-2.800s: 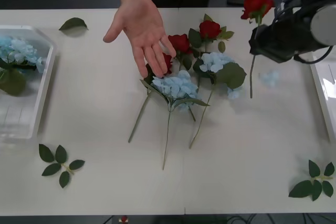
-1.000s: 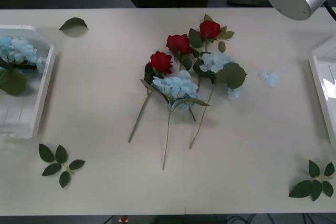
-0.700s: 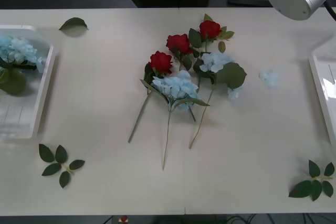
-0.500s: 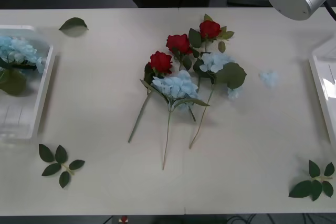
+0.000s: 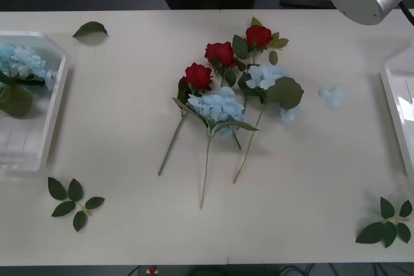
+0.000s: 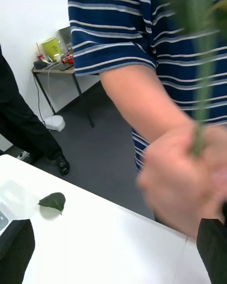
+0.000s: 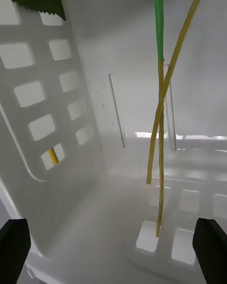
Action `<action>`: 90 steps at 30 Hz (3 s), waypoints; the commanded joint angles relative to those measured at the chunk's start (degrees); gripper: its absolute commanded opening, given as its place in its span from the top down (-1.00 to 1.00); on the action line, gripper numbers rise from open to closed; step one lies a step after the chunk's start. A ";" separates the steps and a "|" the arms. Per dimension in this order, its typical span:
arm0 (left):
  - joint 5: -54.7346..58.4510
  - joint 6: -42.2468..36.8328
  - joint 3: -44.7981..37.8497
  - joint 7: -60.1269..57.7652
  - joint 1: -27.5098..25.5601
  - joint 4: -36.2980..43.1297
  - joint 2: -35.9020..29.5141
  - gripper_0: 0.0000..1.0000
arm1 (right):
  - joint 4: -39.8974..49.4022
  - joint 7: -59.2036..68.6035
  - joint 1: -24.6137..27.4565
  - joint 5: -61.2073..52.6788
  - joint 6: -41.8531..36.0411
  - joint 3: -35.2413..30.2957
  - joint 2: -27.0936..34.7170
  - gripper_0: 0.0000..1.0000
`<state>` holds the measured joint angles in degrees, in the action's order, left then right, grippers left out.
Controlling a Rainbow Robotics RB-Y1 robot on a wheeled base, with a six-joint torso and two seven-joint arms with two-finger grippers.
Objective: Place the red flowers into the right box and the blue flowers into the left box. If a person shows an open palm, hand one flower to the person first, then continue sorting.
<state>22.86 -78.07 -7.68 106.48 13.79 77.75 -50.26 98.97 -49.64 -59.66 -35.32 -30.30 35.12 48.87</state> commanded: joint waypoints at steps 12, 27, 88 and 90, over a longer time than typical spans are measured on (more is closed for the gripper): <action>1.58 -5.07 -3.31 3.21 4.23 -0.23 0.69 -1.00 | 3.77 4.20 -1.86 0.34 -2.05 -1.37 4.92 -1.00; 24.60 -15.09 -4.19 -0.84 10.64 3.11 2.36 -1.00 | 12.30 10.27 -1.95 -46.16 -37.38 -9.37 15.02 -1.00; -5.19 -7.71 37.30 -40.91 20.40 14.80 31.01 -1.00 | -12.58 45.16 13.52 -0.98 -36.76 20.16 -14.07 -1.00; -5.37 -7.71 37.65 -40.56 20.49 14.10 31.10 -1.00 | -12.58 45.07 13.52 -0.98 -36.76 20.25 -14.07 -1.00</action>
<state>18.37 -86.07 29.00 65.86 32.35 91.84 -19.35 85.86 -2.63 -45.24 -36.96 -67.10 55.95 35.14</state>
